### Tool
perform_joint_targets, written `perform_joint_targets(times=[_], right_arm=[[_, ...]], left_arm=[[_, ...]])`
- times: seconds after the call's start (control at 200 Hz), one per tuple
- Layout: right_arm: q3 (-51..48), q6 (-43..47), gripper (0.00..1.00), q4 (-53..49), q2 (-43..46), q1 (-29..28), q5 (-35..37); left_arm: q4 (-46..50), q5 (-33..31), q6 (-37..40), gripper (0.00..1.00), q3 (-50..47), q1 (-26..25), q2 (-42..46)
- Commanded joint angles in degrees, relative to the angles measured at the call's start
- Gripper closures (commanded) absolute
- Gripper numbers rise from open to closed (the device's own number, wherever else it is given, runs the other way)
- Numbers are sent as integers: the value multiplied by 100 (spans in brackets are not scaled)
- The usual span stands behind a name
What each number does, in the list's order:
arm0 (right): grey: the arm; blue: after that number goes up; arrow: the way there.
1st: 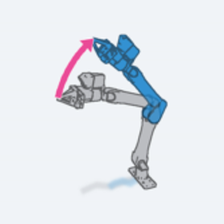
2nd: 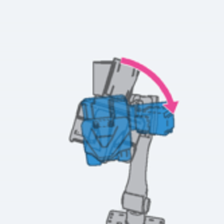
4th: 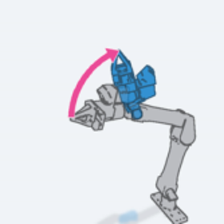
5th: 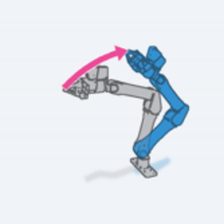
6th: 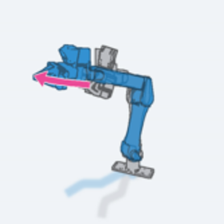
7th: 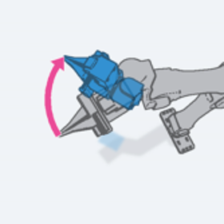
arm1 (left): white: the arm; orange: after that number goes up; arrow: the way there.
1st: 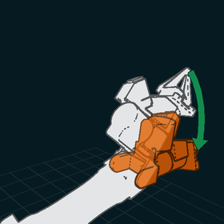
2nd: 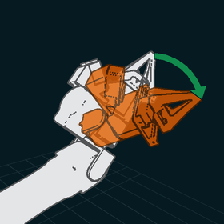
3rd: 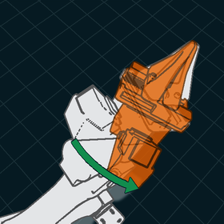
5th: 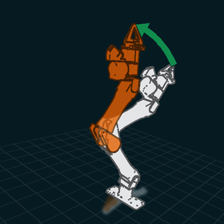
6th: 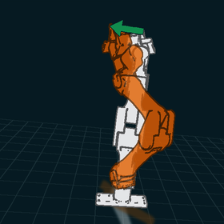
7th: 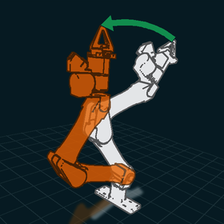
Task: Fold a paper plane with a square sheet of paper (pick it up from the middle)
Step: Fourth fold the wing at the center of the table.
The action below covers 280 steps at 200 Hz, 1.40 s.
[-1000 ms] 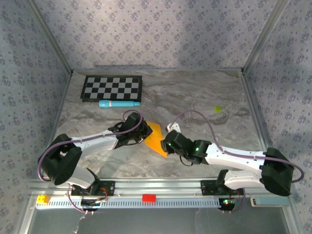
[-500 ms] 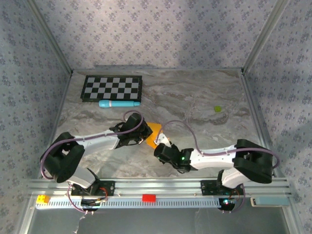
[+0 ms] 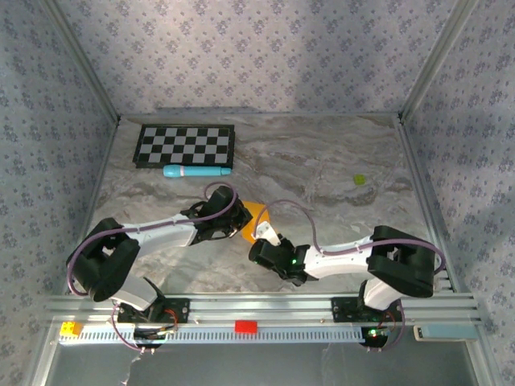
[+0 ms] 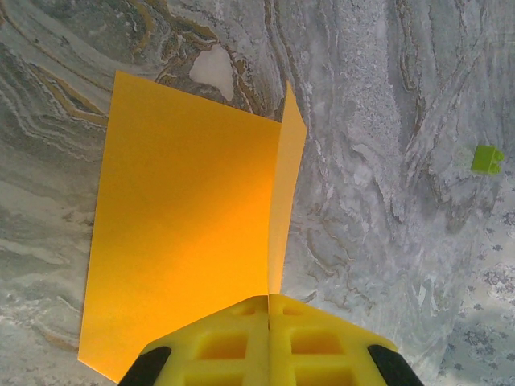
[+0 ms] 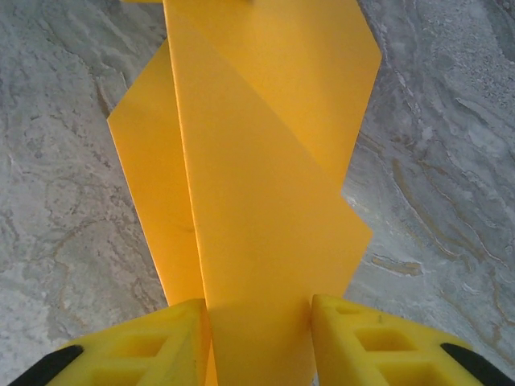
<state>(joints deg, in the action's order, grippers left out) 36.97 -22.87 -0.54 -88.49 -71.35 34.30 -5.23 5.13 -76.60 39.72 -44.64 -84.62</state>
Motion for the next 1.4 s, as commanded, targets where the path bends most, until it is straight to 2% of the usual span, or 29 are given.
perform_joint_targets(times=[0.0, 0.43, 0.61, 0.67, 0.745, 0.87, 0.944, 1.079, 1.394], right_arm=[[155, 65, 64, 35, -60, 43, 106], [137, 55, 81, -11, -29, 64, -3], [133, 63, 87, -25, -41, 95, -46], [129, 55, 90, -17, -45, 110, -64], [76, 64, 93, 60, -30, 168, -171], [-150, 155, 96, 465, 103, 378, -656], [-375, 233, 96, 898, 231, 629, -1330], [-703, 245, 96, 1639, 349, 1092, -2566], [-841, -110, 97, 2021, 317, 1529, -3566]], left_arm=[[-65, 29, -92, 98, 148, 15, 24], [-55, -16, -92, 95, 119, 11, 63], [-18, -53, -85, 90, 110, 18, 103], [-21, -40, -54, 80, 128, 20, 119], [112, -115, 16, 62, 164, 19, 185], [542, -388, 123, 42, 185, 42, 413], [654, -489, 141, 37, 105, 94, 594], [698, -546, 119, 35, -89, 206, 842], [718, -559, 143, 36, -238, 281, 1065]])
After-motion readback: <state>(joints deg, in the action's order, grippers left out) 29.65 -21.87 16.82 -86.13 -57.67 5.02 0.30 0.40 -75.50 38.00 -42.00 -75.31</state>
